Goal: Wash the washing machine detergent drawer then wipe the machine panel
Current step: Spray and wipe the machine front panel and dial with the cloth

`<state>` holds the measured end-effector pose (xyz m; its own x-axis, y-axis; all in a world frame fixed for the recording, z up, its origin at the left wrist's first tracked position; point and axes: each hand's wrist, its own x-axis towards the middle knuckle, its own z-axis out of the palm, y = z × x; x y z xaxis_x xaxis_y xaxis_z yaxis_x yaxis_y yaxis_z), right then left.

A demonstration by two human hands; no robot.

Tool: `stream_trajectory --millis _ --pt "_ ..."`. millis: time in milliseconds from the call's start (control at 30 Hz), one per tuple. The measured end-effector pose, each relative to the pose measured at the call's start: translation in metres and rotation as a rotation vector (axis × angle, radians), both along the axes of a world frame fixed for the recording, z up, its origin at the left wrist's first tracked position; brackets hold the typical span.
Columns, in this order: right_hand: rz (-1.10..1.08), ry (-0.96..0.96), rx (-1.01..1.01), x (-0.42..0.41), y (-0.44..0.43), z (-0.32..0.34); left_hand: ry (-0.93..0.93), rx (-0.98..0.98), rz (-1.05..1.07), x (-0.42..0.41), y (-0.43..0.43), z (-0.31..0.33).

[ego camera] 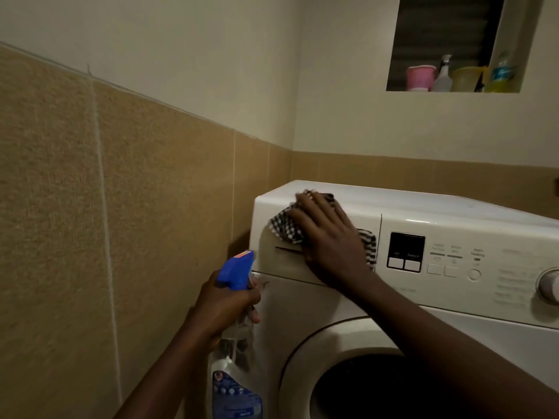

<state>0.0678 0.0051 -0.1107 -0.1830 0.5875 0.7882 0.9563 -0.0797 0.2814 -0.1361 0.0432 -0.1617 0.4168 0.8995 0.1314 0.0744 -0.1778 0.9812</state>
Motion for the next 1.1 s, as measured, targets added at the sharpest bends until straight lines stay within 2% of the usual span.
stream_trajectory --millis 133,300,533,633,700,767,833,933,1000,1100 --pt "0.037 -0.140 -0.079 -0.015 0.027 0.010 -0.014 -0.006 0.014 0.000 0.004 0.001" --pt "0.061 -0.101 -0.140 -0.038 0.047 0.022 -0.017 -0.027 0.039 -0.005 0.005 -0.003" --pt "0.170 -0.388 -0.279 -0.035 0.041 -0.032 -0.036 -0.001 0.121 -0.006 0.009 -0.004" --pt "0.165 -0.481 -0.289 -0.025 0.031 -0.021 -0.054 -0.005 0.101 -0.007 0.007 -0.005" --pt "0.163 -0.471 -0.245 -0.011 0.020 0.001 -0.039 -0.007 0.090 -0.006 0.004 -0.006" --pt "0.176 -0.390 -0.166 0.008 0.007 0.027 -0.019 -0.021 0.066 -0.003 0.002 -0.008" --pt "0.134 -0.231 -0.043 0.030 -0.005 0.052 0.011 -0.027 0.009 0.004 -0.003 -0.011" --pt "0.051 0.187 0.081 0.068 -0.024 0.076 0.037 -0.018 -0.044 0.014 -0.014 -0.016" --pt "0.008 0.389 0.065 0.091 -0.034 0.079 0.029 -0.012 -0.054 0.020 -0.021 -0.019" --pt "0.010 0.459 0.066 0.104 -0.044 0.075 0.021 -0.006 -0.094 0.025 -0.030 -0.019"
